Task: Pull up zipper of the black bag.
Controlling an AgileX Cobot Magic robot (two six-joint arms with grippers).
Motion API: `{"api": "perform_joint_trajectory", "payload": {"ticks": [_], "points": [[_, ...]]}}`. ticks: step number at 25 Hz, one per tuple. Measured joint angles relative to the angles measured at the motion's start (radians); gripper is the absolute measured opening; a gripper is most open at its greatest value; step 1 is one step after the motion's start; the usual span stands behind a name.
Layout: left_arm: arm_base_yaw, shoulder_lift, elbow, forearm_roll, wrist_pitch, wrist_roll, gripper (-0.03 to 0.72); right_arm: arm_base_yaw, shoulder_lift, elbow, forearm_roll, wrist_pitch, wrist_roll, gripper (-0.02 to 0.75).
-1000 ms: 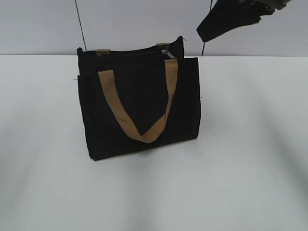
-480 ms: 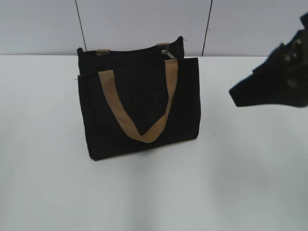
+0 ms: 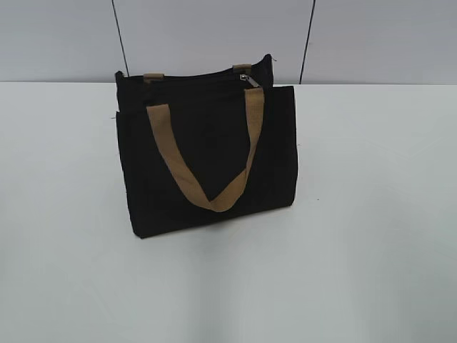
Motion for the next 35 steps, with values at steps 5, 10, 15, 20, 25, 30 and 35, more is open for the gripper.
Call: {"api": "perform_joint_trajectory", "payload": {"ticks": [5, 10, 15, 20, 25, 30, 35], "points": [[0.000, -0.079, 0.007, 0.000, 0.012, 0.046, 0.388, 0.000, -0.258, 0.058, -0.178, 0.027, 0.190, 0.574], [0.000, -0.119, 0.017, 0.000, 0.018, 0.060, 0.388, 0.000, -0.454, 0.077, -0.360, 0.133, 0.304, 0.529], [0.000, -0.123, 0.076, -0.028, 0.015, 0.063, 0.384, 0.000, -0.578, 0.153, -0.408, 0.193, 0.326, 0.512], [0.000, -0.123, 0.098, -0.044, -0.023, 0.067, 0.384, 0.000, -0.601, 0.204, -0.421, 0.208, 0.328, 0.512], [0.000, -0.123, 0.100, -0.044, -0.027, 0.071, 0.384, 0.000, -0.601, 0.205, -0.437, 0.208, 0.328, 0.512], [0.000, -0.123, 0.100, -0.044, -0.028, 0.072, 0.384, 0.000, -0.601, 0.205, -0.438, 0.208, 0.328, 0.512], [0.000, -0.123, 0.100, -0.044, -0.028, 0.074, 0.357, 0.000, -0.601, 0.205, -0.438, 0.208, 0.328, 0.512]]}}
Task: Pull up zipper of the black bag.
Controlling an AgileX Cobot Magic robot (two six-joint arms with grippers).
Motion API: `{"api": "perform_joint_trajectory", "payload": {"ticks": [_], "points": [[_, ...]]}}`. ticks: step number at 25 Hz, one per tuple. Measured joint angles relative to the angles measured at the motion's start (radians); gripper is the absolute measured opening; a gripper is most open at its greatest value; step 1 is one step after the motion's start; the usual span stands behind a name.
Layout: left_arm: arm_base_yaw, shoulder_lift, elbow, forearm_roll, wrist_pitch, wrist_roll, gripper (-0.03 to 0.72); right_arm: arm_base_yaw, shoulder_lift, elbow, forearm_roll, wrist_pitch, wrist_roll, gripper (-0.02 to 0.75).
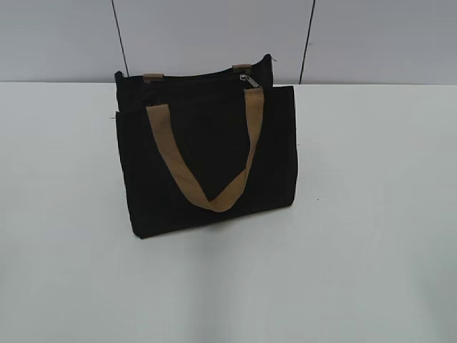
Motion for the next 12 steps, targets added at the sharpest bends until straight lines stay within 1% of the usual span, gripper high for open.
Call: {"api": "perform_joint_trajectory", "payload": {"ticks": [3, 5, 7, 12], "points": [[0.008, 0.000, 0.000, 0.000, -0.001, 0.001, 0.340, -0.004, 0.000, 0.000, 0.000, 0.000, 0.000, 0.512], [0.037, 0.000, 0.000, 0.000, -0.001, 0.001, 0.333, -0.019, 0.000, 0.000, 0.000, 0.000, 0.000, 0.510], [0.079, 0.000, 0.000, 0.000, -0.001, 0.001, 0.330, -0.049, -0.001, 0.000, 0.000, 0.000, 0.000, 0.510], [0.213, 0.000, 0.000, 0.000, -0.002, 0.001, 0.328, -0.141, -0.001, 0.000, 0.000, 0.000, 0.000, 0.507]]}}
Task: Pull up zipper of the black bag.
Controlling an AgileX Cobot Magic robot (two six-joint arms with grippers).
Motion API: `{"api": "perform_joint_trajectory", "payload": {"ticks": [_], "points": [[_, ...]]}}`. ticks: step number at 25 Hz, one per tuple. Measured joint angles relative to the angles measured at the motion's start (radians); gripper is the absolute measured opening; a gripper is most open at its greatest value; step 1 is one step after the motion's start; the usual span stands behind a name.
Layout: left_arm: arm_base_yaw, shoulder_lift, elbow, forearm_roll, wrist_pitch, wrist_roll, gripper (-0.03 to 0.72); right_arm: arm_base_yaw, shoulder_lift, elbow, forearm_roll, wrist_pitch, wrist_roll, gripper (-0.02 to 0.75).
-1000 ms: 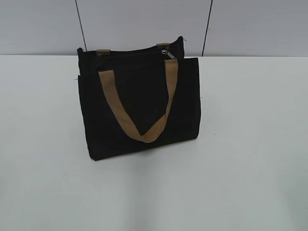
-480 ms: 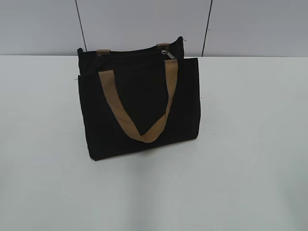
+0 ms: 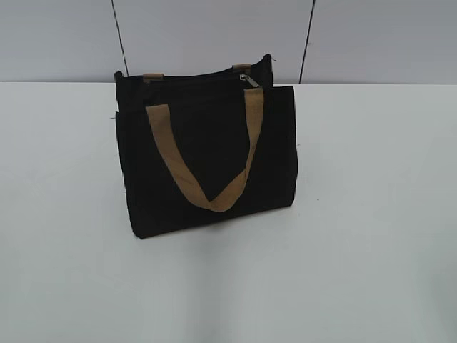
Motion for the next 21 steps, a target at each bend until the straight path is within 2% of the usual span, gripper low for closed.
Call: {"api": "perform_joint_trajectory", "payload": {"ticks": [5, 11, 21], "points": [[0.097, -0.020, 0.000, 0.000, 0.000, 0.000, 0.312, -0.075, -0.001, 0.000, 0.001, 0.001, 0.000, 0.507], [0.172, -0.067, 0.001, -0.002, -0.001, 0.000, 0.281, -0.133, -0.034, 0.000, 0.003, 0.004, 0.000, 0.505], [0.178, -0.068, 0.002, -0.003, -0.001, 0.000, 0.240, -0.140, -0.034, 0.000, 0.009, 0.004, 0.000, 0.503]]}}
